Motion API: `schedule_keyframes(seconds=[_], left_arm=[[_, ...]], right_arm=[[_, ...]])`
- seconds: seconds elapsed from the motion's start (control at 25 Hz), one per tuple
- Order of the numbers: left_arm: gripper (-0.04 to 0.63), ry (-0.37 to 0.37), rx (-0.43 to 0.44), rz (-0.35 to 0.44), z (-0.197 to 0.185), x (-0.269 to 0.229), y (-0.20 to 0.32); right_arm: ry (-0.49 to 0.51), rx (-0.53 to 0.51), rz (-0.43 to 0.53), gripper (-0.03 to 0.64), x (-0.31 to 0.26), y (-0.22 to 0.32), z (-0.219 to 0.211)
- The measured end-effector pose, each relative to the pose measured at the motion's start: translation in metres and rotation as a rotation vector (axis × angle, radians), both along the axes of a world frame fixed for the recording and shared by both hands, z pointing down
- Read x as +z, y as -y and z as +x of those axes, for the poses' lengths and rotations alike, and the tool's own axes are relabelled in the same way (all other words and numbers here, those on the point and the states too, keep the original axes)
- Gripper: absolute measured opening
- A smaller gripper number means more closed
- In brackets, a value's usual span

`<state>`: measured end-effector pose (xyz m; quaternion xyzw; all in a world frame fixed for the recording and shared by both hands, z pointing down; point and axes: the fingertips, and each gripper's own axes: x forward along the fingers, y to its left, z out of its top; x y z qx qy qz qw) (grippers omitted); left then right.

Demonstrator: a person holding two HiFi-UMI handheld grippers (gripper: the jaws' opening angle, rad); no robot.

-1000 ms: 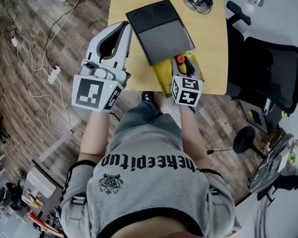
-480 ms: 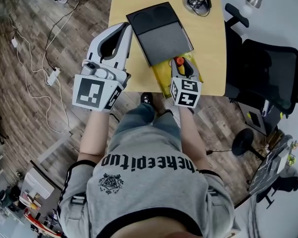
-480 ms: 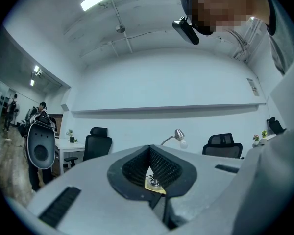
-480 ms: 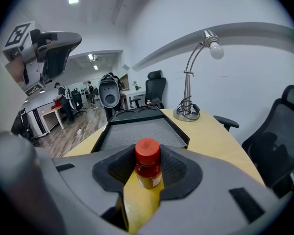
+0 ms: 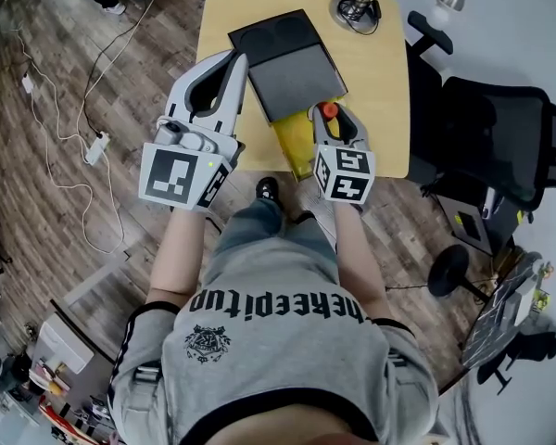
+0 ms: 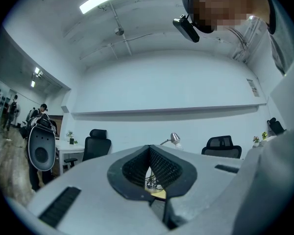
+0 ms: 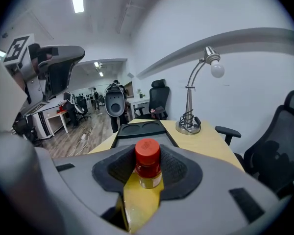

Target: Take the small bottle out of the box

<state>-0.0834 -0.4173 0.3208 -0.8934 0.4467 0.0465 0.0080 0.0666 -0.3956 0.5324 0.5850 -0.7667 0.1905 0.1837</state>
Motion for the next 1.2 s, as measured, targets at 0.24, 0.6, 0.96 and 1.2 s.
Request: schedule_keyframes(seconds=[0.24, 0.6, 0.96, 1.2], left_arm=[[0.003, -0.006, -0.012, 0.016, 0.011, -0.01, -0.019], [0.003, 0.001, -0.032, 0.04, 0.023, -0.025, -0.042], [0.003, -0.001, -0.053, 0.061, 0.036, -0.036, -0.065], [0.003, -0.002, -0.072, 0.074, 0.042, -0.044, -0.079]], right_arm=[[-0.012, -0.034, 0.051, 0.146, -0.029, -0.01, 0.006], [0.007, -0.073, 0.131, 0.146, -0.076, -0.023, 0.014], [0.06, -0.092, 0.204, 0.146, -0.125, -0.039, 0.025], [0.065, -0.109, 0.255, 0.146, -0.155, -0.051, 0.033]])
